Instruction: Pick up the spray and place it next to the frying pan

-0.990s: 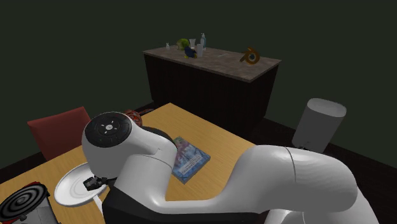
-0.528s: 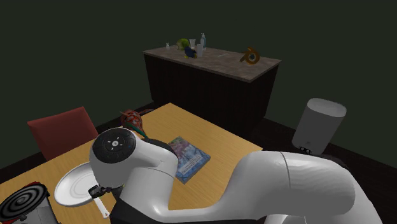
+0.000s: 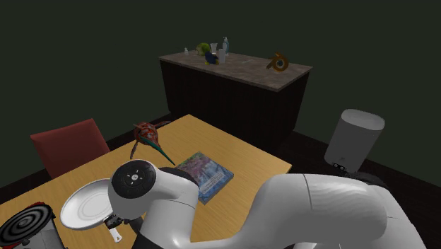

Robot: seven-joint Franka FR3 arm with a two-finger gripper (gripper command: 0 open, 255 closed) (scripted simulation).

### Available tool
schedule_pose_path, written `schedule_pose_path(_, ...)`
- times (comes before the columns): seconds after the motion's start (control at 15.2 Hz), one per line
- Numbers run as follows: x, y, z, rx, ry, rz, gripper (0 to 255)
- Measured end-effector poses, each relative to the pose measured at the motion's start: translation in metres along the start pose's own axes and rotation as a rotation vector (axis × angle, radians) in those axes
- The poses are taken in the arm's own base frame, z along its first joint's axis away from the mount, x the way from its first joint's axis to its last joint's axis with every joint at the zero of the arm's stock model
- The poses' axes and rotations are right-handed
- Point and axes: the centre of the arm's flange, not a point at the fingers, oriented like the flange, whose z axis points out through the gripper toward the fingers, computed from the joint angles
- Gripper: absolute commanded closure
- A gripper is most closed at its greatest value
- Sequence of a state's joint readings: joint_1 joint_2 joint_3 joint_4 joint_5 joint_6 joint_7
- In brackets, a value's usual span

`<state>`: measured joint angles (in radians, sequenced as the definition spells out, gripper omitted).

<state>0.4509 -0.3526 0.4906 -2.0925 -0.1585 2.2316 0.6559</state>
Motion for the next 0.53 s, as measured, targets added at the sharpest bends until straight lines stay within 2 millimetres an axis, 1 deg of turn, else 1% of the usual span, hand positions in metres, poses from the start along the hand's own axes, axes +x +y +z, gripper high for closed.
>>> schedule_pose_path(0.53,-0.021,0.000,0.035,0.000,0.000,0.000,255)
